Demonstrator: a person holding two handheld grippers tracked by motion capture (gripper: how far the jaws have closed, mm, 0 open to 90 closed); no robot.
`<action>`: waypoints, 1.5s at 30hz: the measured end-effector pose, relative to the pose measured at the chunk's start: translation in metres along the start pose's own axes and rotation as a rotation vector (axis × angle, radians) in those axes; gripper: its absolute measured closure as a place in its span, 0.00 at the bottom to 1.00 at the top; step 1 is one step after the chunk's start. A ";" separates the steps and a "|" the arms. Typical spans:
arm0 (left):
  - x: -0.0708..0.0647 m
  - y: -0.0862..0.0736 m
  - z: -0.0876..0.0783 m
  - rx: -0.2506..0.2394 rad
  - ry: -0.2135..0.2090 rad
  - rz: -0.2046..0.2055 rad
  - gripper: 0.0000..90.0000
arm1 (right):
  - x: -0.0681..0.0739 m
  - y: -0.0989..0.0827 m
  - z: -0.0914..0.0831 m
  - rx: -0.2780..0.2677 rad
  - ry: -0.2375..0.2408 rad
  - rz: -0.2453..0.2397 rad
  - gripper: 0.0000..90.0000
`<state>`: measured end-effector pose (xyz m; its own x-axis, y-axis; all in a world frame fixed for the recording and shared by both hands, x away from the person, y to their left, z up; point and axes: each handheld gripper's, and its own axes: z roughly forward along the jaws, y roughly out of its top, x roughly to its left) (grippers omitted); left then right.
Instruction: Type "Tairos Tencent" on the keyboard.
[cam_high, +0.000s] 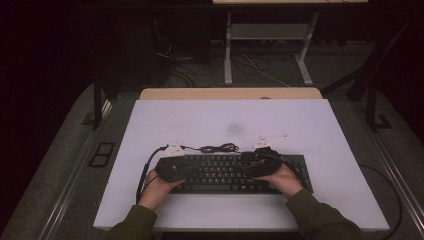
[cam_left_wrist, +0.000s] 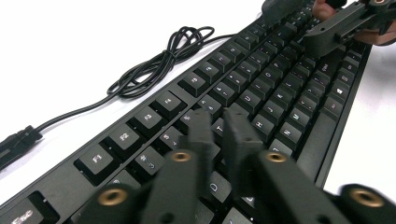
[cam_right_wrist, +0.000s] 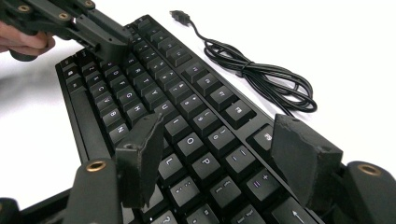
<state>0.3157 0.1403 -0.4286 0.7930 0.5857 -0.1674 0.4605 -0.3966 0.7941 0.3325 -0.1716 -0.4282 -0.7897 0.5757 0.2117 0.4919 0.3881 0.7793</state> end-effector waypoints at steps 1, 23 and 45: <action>0.000 0.001 0.001 0.010 -0.002 -0.001 0.96 | -0.001 0.000 -0.001 0.000 0.000 -0.006 0.38; 0.003 0.003 0.014 0.056 -0.014 0.031 0.98 | -0.003 -0.007 -0.008 -0.007 -0.035 0.023 0.32; 0.005 0.002 0.017 0.072 -0.018 0.027 0.98 | -0.003 -0.007 -0.009 -0.011 -0.039 0.026 0.32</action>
<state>0.3273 0.1300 -0.4378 0.8124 0.5613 -0.1579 0.4660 -0.4623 0.7543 0.3286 -0.1825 -0.4291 -0.7620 0.6129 0.2090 0.5076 0.3649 0.7805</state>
